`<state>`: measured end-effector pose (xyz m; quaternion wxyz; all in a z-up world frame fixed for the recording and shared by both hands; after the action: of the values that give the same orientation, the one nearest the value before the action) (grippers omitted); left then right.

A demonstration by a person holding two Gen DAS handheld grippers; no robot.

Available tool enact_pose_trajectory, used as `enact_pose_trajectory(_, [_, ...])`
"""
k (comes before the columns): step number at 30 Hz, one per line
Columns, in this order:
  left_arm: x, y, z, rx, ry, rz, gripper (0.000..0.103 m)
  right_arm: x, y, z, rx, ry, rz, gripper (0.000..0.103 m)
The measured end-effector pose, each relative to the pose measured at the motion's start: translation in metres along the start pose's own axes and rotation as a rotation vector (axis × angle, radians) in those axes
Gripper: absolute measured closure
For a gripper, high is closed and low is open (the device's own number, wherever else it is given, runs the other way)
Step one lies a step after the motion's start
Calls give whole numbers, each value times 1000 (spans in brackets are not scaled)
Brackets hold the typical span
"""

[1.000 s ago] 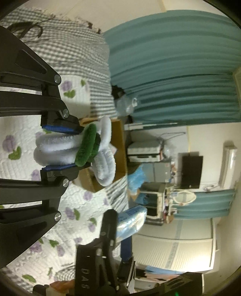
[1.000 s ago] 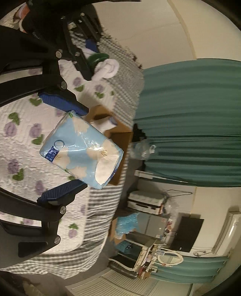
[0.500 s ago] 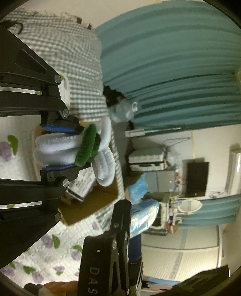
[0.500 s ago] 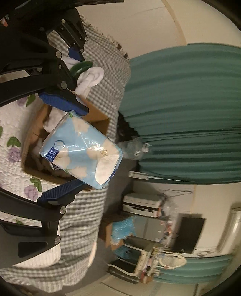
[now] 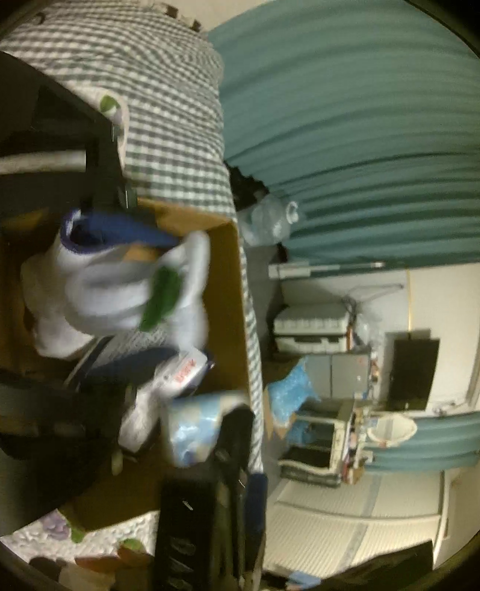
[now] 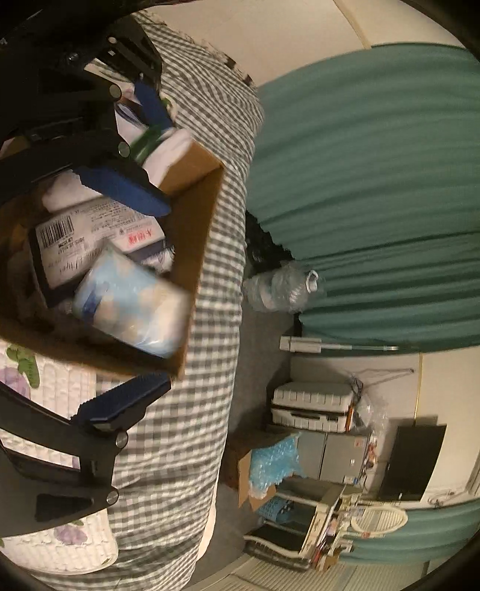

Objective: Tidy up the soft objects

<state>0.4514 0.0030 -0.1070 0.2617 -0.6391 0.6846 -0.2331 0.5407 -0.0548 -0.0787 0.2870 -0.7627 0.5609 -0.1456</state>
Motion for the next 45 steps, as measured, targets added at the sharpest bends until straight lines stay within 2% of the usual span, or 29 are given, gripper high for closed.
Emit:
enact_pose_trajectory(3, [-2,2,-10,37,-18,-20,26,7,-3,-19,17,12,27,14])
enact_pose_trajectory(6, [-5,4,-28,32,-14,-26,26,3,-4,-50,49,31,28,12])
enact_pose_trajectory(10, [-12,-6,-79,80,-32,-36,26,-13,-7,-123,121,61,20,9])
enact_pose_trajectory(14, [-21,-13,-167,185,-26,-43,24,-34,-6,-218,256,70,9,7])
enact_pose_trajectory(16, [-30,-17,-209,241,-24,-50,14,-47,-3,-278,348,75,-6,4])
enact_pose_trajectory(19, [-38,-17,-291,369,-38,-69,10,-66,3,-358,465,105,-32,1])
enact_pose_trajectory(20, [-42,-17,-308,396,-44,-73,10,-74,8,-385,501,106,-43,1])
enact_pose_trajectory(24, [-48,-6,-392,506,-55,-87,6,-98,27,-449,562,86,-74,1])
enact_pose_trajectory(26, [-50,-1,-413,530,-48,-97,6,-109,42,-470,592,109,-84,0])
enact_pose_trajectory(28, [-51,6,-432,558,-30,-105,6,-115,59,-482,613,130,-87,0])
enact_pose_trajectory(30, [-48,15,-443,582,-16,-101,6,-120,74,-484,612,113,-95,0])
enact_pose_trajectory(32, [-44,21,-445,599,-18,-85,6,-123,91,-479,603,96,-95,0])
enact_pose_trajectory(35, [-44,37,-441,623,-49,-67,6,-131,117,-459,622,137,-122,0])
enact_pose_trajectory(39, [-47,56,-406,611,-104,-51,5,-134,137,-417,646,143,-104,0])
enact_pose_trajectory(42, [-53,72,-374,583,-136,-53,5,-127,144,-373,623,127,-71,0])
enact_pose_trajectory(45, [-63,85,-336,538,-154,-76,5,-113,150,-317,557,148,-32,0])
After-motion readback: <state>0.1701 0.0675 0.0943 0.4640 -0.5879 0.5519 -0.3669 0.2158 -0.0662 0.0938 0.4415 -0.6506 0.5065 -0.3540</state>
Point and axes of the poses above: each gripper's, at about its wrist camera, not at the fingertips, and z roughly the way its jaws point, x to its right, y to its underside, the point moved 9 cm from there along z, roughly the way its jaws point, and after that the axes turned 13 degrees about -x, right-handed, at the moved point
